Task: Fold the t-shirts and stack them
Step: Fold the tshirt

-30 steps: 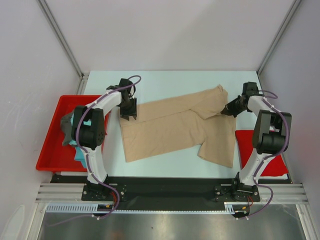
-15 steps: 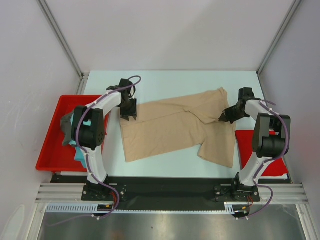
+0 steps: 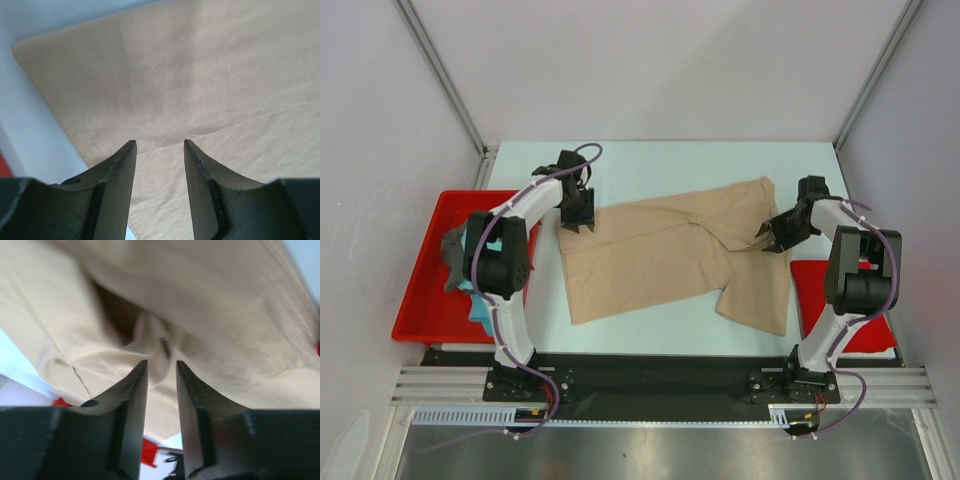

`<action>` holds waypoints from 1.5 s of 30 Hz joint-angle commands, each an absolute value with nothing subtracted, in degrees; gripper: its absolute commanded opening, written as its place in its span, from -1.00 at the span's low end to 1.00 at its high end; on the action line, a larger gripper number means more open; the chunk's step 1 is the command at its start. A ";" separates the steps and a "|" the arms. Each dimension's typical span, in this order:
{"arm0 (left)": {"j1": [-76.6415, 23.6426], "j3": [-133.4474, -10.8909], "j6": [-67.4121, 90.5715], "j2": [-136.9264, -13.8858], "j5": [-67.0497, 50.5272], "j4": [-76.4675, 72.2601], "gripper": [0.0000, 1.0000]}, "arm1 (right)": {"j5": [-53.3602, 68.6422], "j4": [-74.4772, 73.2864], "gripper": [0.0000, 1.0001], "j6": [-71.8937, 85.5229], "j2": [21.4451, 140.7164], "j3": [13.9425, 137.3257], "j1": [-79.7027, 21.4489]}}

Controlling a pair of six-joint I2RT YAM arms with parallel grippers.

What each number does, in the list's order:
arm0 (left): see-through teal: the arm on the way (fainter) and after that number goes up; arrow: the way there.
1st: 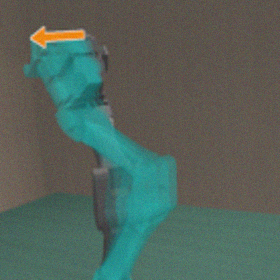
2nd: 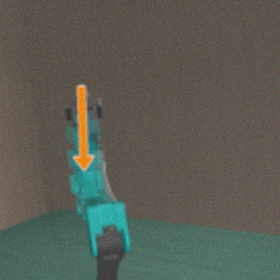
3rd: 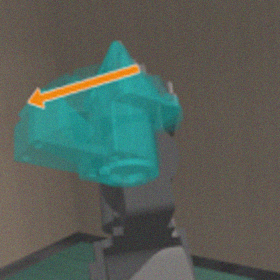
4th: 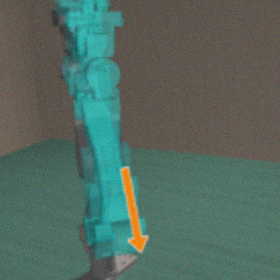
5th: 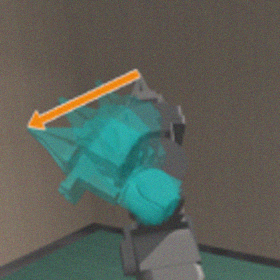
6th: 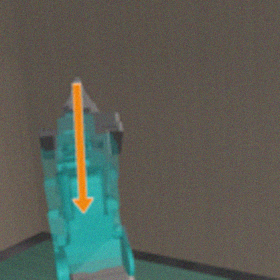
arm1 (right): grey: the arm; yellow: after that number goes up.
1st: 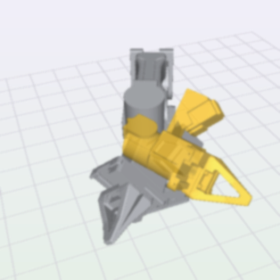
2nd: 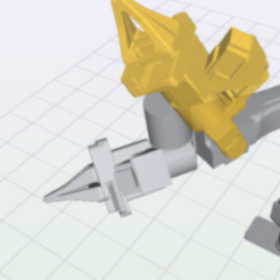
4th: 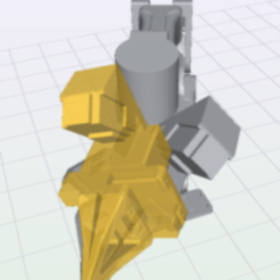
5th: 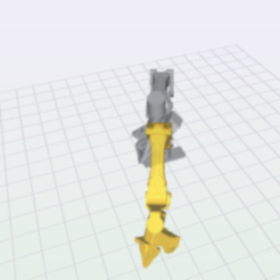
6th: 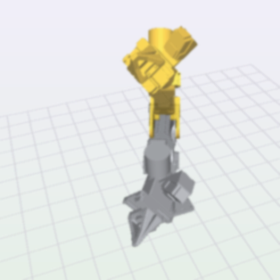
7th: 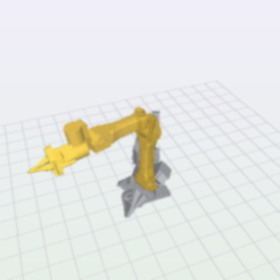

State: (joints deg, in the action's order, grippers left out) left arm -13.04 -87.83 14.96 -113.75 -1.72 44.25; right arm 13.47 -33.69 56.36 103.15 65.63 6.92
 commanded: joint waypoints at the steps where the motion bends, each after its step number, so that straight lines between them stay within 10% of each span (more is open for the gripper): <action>1: -12.40 -91.05 14.15 -114.43 -1.14 44.21 -0.03 | 9.17 -36.38 0.04 45.29 102.05 74.33 6.42; 6: -10.37 -93.51 14.59 -116.54 -2.81 44.65 -0.02 | 5.01 -27.70 0.42 32.19 105.45 86.55 5.63; 17: -8.96 -101.16 15.91 -124.01 -6.85 47.37 -0.02 | 8.00 -32.52 0.05 22.85 136.83 127.08 6.94; 38: -7.21 -102.57 16.17 -126.91 -7.47 47.64 -0.02 | 8.53 -30.85 -0.10 22.41 139.04 121.55 5.45; 45: -7.12 -101.87 16.00 -127.88 -6.42 47.64 -0.01 | 4.84 -28.04 -0.76 23.12 140.45 122.52 6.06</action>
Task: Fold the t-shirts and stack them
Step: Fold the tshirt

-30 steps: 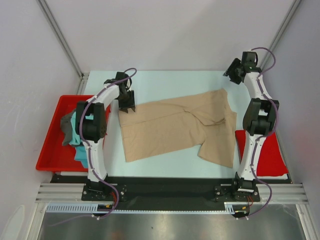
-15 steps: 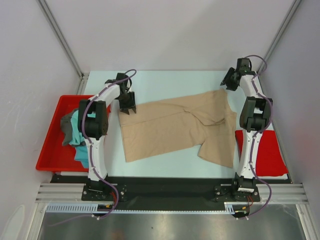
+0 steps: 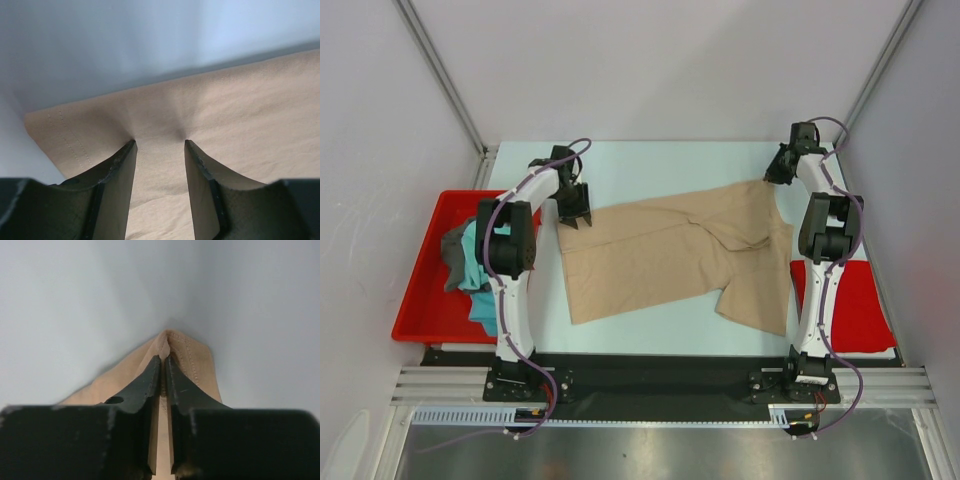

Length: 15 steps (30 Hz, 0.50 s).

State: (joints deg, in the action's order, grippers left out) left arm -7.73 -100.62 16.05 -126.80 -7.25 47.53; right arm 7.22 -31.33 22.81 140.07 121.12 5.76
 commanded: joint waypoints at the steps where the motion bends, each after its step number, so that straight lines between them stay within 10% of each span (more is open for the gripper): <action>1: -7.12 -102.47 15.82 -128.66 -5.81 47.64 -0.01 | 4.66 -26.73 -0.82 23.12 140.71 122.61 6.41; 11: -7.12 -105.21 16.17 -132.10 -3.60 48.52 -0.03 | 4.83 -21.18 -0.99 23.55 146.50 129.89 8.17; 15: -7.12 -105.21 16.35 -131.57 -3.78 48.78 -0.03 | 6.50 -24.07 -0.68 23.99 149.24 135.70 8.35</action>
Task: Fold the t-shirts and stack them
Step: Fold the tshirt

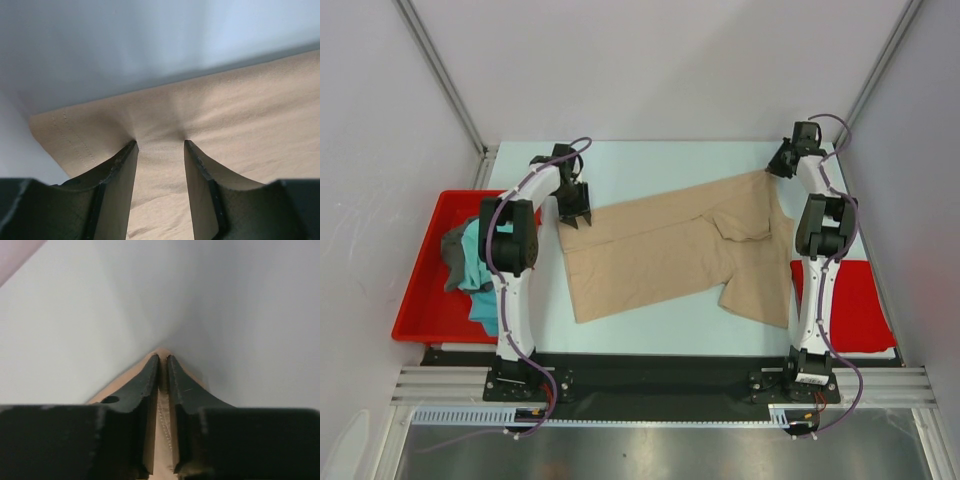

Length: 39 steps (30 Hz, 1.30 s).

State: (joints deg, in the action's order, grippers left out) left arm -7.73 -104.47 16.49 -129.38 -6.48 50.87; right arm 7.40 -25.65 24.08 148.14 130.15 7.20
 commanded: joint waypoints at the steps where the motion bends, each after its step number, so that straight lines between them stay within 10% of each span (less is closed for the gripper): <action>1: -7.12 -105.21 16.35 -131.31 -3.78 48.87 -0.03 | 6.42 -24.26 -0.61 24.08 149.15 136.05 8.35; 5: -7.29 -105.03 16.08 -129.12 -3.69 50.18 -0.02 | 1.33 -30.22 -0.11 24.35 146.52 137.89 8.35; 11: -9.66 -100.73 16.08 -121.21 -3.34 49.22 -0.01 | -3.16 -41.91 0.07 20.93 135.47 132.64 5.81; 29: -15.47 -84.21 15.73 -108.64 -6.77 43.33 -0.01 | 1.92 -33.41 -0.52 20.55 100.90 78.23 -3.45; 39: -16.35 -85.78 15.38 -109.25 -5.89 43.95 -0.01 | 11.18 -29.09 -0.21 30.85 101.95 71.54 4.48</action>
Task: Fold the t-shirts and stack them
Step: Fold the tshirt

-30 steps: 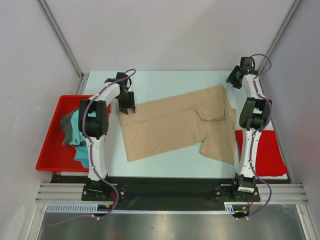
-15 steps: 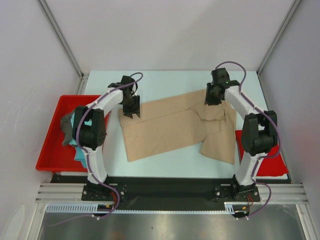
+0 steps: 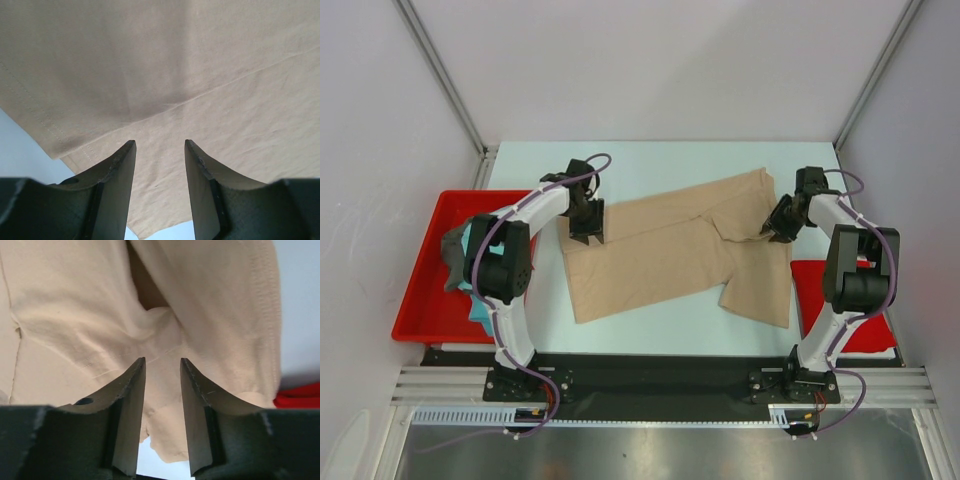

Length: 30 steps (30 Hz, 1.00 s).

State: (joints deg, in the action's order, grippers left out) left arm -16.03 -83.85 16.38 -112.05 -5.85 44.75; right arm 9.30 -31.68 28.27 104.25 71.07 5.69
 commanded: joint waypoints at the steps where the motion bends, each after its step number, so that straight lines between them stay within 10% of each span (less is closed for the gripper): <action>1: -16.35 -85.78 15.47 -109.07 -5.89 43.95 -0.01 | 10.38 -29.70 -0.15 31.11 101.95 71.37 4.74; 11: -16.35 -86.48 15.64 -109.42 -5.54 44.74 -0.01 | 10.63 -26.90 -0.21 33.22 104.50 69.61 8.87; 18: -16.35 -87.01 15.82 -109.95 -5.62 44.91 -0.01 | 10.11 -26.46 -0.66 32.08 105.91 70.40 9.58; 24: -16.35 -86.49 15.82 -109.60 -5.45 44.74 -0.01 | 13.01 -25.05 -0.13 32.08 105.38 69.78 9.67; 30: -16.35 -86.83 15.64 -109.78 -5.63 44.91 -0.01 | 14.85 -23.12 -0.36 34.36 106.61 68.47 9.40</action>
